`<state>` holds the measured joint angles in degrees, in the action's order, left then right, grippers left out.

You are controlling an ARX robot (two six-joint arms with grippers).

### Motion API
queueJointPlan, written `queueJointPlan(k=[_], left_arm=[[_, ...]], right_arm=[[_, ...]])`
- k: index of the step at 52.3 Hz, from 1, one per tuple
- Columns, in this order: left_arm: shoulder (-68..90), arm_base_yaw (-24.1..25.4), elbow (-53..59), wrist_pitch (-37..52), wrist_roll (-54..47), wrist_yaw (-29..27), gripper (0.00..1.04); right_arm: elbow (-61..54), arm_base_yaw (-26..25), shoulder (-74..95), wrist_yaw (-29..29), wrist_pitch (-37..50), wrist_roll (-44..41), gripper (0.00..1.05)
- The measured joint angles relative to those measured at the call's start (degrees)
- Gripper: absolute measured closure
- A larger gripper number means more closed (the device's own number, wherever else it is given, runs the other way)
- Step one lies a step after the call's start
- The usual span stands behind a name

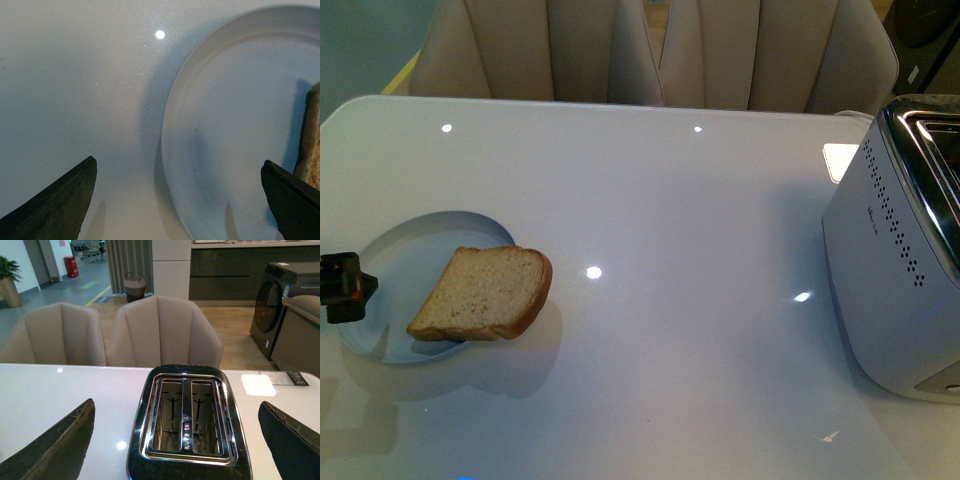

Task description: Left arm holds plate, right arm toasts bread

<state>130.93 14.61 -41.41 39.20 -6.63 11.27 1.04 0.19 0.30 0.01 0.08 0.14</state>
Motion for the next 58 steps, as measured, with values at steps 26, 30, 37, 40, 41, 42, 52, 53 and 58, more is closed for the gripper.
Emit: queueJointPlan(k=[26,30,37,40,41,42,52,53,58], left_arm=[[7.10,-2.60,-5.64,-2.36,0.39,-2.25,0.24],[7.19,-2.64,-5.90,-2.78,0.76,-2.19,0.36],[7.19,-2.64,-6.12,-3.63,2.29,-1.81,0.61],[7.17,-2.47,-6.21,-4.04,3.30,-1.60,0.71],[7.17,-2.43,-6.21,-4.09,3.52,-1.53,0.73],[7.17,-2.32,-6.21,-4.22,3.85,-1.40,0.76],[5.99,-0.42,-6.19,-5.64,9.25,1.86,1.01],[5.99,-0.09,-6.19,-5.77,9.86,2.19,1.01],[5.68,0.79,-5.84,-5.88,11.34,3.37,1.01]], right_arm=[[0.00,0.00,0.00,0.00,0.00,0.02,0.09],[0.00,0.00,0.00,-0.02,0.00,0.00,0.09],[0.00,0.00,0.00,0.00,0.00,0.00,0.09],[0.00,0.00,0.00,0.00,0.00,0.00,0.09],[0.00,0.00,0.00,0.00,0.00,0.00,0.09],[0.00,0.00,0.00,0.00,0.00,0.02,0.09],[0.00,0.00,0.00,0.00,0.00,0.00,0.09],[0.00,0.00,0.00,0.00,0.00,0.00,0.09],[0.00,0.00,0.00,0.00,0.00,0.00,0.09]])
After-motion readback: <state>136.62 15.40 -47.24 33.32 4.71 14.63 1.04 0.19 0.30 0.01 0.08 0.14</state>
